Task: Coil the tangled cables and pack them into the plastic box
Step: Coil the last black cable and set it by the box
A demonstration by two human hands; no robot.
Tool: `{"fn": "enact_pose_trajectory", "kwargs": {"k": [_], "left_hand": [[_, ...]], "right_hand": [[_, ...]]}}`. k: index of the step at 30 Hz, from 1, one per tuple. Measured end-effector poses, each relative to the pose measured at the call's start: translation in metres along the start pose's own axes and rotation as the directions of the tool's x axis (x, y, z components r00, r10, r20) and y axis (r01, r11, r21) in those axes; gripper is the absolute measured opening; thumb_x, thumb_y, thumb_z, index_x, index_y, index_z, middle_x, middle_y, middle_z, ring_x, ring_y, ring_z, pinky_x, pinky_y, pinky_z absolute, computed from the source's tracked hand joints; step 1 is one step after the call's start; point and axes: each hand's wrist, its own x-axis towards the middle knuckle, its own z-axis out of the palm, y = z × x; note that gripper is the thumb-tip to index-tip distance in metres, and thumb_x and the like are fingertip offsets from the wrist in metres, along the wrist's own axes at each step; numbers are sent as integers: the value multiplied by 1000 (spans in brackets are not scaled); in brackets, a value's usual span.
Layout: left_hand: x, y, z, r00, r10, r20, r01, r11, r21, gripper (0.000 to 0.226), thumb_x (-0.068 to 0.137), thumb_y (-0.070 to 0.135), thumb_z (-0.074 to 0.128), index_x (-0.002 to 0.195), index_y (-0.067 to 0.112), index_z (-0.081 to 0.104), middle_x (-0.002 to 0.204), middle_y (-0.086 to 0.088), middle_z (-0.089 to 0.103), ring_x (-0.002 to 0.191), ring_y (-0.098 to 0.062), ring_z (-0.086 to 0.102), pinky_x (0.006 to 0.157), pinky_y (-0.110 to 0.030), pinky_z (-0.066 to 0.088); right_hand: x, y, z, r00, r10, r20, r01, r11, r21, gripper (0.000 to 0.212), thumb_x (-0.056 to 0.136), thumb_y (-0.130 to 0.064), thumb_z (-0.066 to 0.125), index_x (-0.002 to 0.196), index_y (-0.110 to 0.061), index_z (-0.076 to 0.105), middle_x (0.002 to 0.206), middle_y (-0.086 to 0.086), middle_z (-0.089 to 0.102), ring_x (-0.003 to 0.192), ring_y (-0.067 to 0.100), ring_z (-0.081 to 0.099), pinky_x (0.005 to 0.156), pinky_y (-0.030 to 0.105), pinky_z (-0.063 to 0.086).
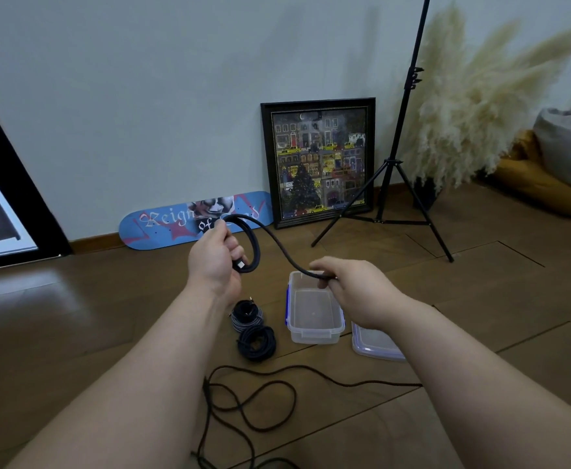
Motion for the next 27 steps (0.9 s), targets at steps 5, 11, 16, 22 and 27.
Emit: {"fn": "enact_pose_trajectory", "kwargs": {"k": [5,11,16,22,27], "left_hand": [[0,-5,3,998,65,-12,-64,994,89,39,104,19,40,66,21,32,52,9,27,51,-9,23,54,-24,23],[0,-8,5,994,109,-1,-109,987,121,40,104,16,41,67,20,28,52,10,28,56,-10,21,56,-26,20],[-5,-11,10,992,85,92,-98,984,149,35,104,15,38,70,20,33,61,3,26,58,-12,22,58,-27,20],[-9,-11,13,975,54,216,-105,967,234,30,101,12,37,72,18,38,57,4,29,56,-13,26,58,-29,20],[-20,-17,24,947,-45,319,-43,964,263,31,103,18,36,73,17,41,57,4,31,54,-12,29,57,-29,22]], "right_hand": [[-1,6,1,981,143,-132,-141,990,22,16,99,-19,44,113,-22,53,100,0,67,87,19,60,77,39,53],[-5,-6,-6,998,16,-55,-22,993,-116,25,93,-15,48,115,-23,59,106,-2,63,94,18,59,81,36,53],[-5,-13,-10,992,-89,88,96,992,-78,38,97,-5,44,119,-28,66,113,-5,52,108,17,54,89,28,46],[-12,-12,-30,991,-134,19,128,974,187,30,98,-13,51,106,-34,72,90,-15,55,89,12,54,78,27,41],[-14,-15,-30,991,-130,34,88,819,567,32,95,-5,54,93,-30,75,76,2,69,63,20,56,64,32,49]]}}
